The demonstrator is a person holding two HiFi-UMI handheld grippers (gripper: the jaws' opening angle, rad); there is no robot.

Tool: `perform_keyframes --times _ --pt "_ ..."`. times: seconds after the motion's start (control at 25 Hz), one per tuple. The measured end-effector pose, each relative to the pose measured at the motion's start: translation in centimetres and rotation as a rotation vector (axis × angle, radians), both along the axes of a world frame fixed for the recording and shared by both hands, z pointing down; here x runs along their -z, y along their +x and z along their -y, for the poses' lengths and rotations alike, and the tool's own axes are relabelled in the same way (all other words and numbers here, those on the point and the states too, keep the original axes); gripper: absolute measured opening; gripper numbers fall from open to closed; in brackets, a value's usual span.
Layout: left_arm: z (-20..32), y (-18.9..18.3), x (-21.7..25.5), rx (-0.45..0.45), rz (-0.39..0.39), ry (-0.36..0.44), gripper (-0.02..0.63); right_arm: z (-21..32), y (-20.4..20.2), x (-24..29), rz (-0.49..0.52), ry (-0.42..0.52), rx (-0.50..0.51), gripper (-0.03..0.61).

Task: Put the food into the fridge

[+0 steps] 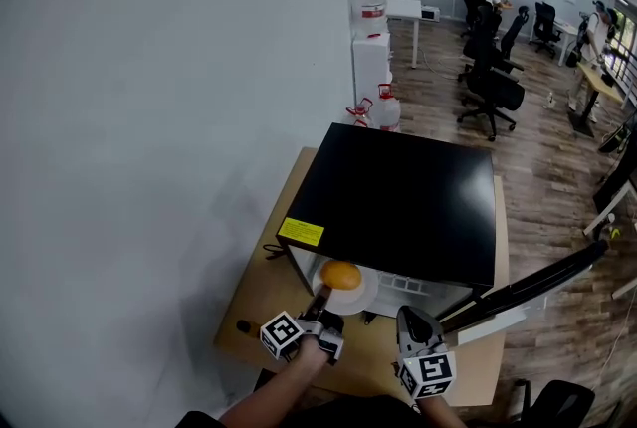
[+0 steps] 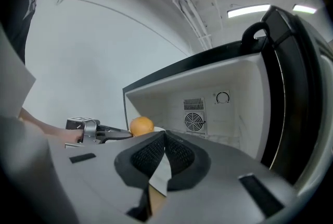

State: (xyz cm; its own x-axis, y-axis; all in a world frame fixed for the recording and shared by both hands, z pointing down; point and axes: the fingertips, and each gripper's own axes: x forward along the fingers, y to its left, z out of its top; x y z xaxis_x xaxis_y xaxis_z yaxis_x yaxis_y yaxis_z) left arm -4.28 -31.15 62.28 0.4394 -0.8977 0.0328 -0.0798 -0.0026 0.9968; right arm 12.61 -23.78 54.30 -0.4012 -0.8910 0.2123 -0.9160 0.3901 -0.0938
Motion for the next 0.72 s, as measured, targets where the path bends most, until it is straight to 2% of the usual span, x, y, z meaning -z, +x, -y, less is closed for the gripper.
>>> perform_keyframes --times 0.28,0.52,0.72 --pt "3.1 -0.1 -0.8 0.053 0.002 0.030 0.035 2.1 -0.2 -0.2 0.032 -0.012 0.024 0.060" --pt "4.8 0.3 -1.4 0.074 0.005 0.018 0.035 3.3 -0.1 -0.4 0.047 -0.020 0.016 0.060" --pt "5.7 0.4 -1.8 0.092 0.011 -0.005 0.035 3.6 -0.6 -0.7 0.016 -0.008 0.017 0.060"
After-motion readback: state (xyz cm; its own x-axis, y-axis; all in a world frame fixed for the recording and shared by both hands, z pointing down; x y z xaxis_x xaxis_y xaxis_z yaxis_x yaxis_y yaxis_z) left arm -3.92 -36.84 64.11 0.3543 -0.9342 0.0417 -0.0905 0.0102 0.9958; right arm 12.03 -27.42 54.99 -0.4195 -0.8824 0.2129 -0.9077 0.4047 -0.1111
